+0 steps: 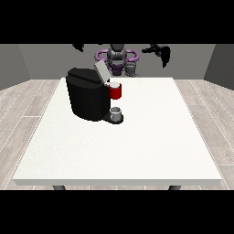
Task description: Insert the coffee pod into the coffee machine and close the lid
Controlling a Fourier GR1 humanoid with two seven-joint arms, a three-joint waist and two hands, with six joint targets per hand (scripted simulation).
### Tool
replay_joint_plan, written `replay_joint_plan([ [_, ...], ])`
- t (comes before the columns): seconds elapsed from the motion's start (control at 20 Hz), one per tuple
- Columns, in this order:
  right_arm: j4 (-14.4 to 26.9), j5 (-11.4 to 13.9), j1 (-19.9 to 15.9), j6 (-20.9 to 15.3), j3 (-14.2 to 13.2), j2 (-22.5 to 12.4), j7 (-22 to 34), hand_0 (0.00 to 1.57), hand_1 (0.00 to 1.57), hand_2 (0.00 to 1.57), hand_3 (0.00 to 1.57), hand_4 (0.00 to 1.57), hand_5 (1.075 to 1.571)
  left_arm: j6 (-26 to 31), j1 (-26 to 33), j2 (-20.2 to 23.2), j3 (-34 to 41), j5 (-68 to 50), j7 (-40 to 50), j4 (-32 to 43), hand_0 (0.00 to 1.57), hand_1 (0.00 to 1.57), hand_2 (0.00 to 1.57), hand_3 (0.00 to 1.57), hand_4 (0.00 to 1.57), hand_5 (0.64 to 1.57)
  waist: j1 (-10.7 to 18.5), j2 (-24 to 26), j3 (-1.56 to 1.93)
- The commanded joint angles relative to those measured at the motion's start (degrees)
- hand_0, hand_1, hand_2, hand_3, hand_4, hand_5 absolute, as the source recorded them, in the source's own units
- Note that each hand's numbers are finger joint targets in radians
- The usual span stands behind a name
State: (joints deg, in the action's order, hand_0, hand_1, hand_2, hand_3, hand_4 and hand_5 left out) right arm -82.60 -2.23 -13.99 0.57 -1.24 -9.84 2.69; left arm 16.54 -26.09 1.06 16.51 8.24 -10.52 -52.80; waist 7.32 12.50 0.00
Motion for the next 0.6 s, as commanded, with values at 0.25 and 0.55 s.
replay_joint_plan([
  [0.25, 5.2, -0.2, -6.1, 0.9, -2.2, 1.0, -6.2, 0.0, 0.0, 0.0, 0.0, 0.0, 1.571, 1.7, 2.6, 2.7, 0.0, -5.3, 1.0, -10.6, 0.0, 0.0, 0.0, 0.0, 0.0, 1.571, 1.4, -10.0, 0.01],
  [0.55, 11.0, -0.8, -9.5, 1.2, -3.1, 1.6, -3.0, 0.0, 0.0, 0.0, 0.0, 0.0, 1.571, -0.1, 8.1, 0.1, -4.7, -7.1, 6.9, -19.4, 0.0, 0.0, 0.0, 0.0, 0.0, 1.571, 2.1, -9.7, 0.01],
])
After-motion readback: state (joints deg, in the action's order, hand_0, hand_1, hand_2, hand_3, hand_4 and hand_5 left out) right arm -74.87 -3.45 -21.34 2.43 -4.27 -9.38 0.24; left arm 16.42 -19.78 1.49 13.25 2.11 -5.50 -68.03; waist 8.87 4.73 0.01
